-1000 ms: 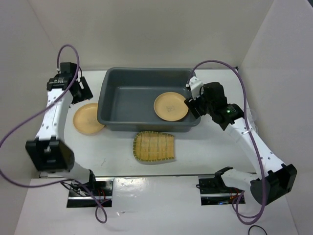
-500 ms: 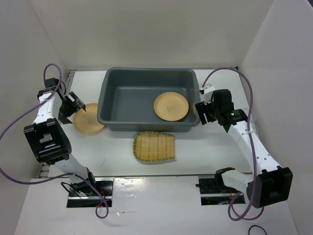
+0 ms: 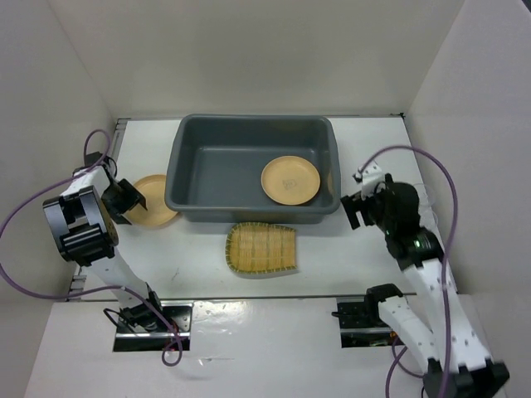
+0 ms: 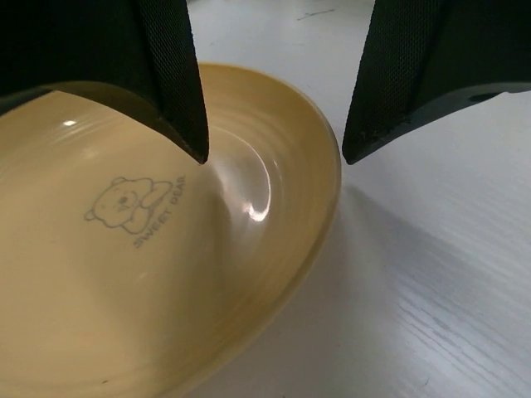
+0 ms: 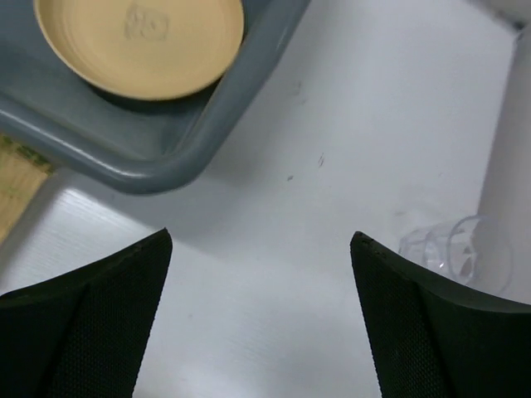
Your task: Place the mixed dishes into the plastic bin
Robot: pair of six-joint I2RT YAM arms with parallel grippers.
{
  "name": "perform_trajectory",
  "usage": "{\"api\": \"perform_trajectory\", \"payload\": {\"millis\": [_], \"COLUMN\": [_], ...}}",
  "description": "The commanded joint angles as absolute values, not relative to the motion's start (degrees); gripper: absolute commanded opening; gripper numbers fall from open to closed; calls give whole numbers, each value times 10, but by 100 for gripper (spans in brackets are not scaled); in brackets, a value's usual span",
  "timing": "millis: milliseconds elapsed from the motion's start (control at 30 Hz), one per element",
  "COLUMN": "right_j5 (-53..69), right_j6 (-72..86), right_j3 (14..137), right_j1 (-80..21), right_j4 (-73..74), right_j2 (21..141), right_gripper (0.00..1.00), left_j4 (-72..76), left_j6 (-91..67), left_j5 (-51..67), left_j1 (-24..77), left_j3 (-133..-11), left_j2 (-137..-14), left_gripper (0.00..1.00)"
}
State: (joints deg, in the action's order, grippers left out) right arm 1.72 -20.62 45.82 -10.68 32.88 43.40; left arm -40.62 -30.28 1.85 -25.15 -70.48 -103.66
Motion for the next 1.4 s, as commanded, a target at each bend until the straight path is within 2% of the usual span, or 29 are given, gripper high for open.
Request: {"api": "perform_trajectory", "payload": {"millis": [0,67,200,333,367,533,733,800,967,1167,1300,1367], "right_j5": [49,43,10,-22,-22,-22,-37,-42,-48,-48,-54,-54], "right_j6": [-230,-240,-216,-201,-201,-207,-200,-200,-200,-200,-200,-195], "right_j3": [412,396,411,431,431,419,419,419,419,419,419,419], "right_j1": [-114,-114,-114,-127,-127,-137,-137,-137,-137,-137,-142,-142], "right_j4": [258,243,250,256,256,249,249,249,243,243,243,243], "right_j2": [293,268,340,421,421,394,417,417,417,422,427,432], "right_gripper": [93,97,97,97,97,97,97,97,97,97,97,97], "left_j4": [-390,-385,-380,-386,-386,-411,-451,-451,-428,-352,-379,-419], "left_j6": [-301,-301,-295,-295,-312,-352,-420,-437,-496,-531,-496,-465], "left_j5": [25,25,25,4,-9,-30,-40,-22,122,218,198,179], "left_j1": [-254,-254,-254,-260,-268,-311,-337,-345,-324,-180,-20,29], "left_j3": [-686,-673,-666,-666,-666,-701,-814,-837,-889,-878,-946,-1021], "left_j2": [-1056,-1056,-1069,-1069,-1061,-985,-910,-883,-853,-865,-921,-980], "left_gripper": [72,70,54,18,0,0,0,0,0,0,0,0]}}
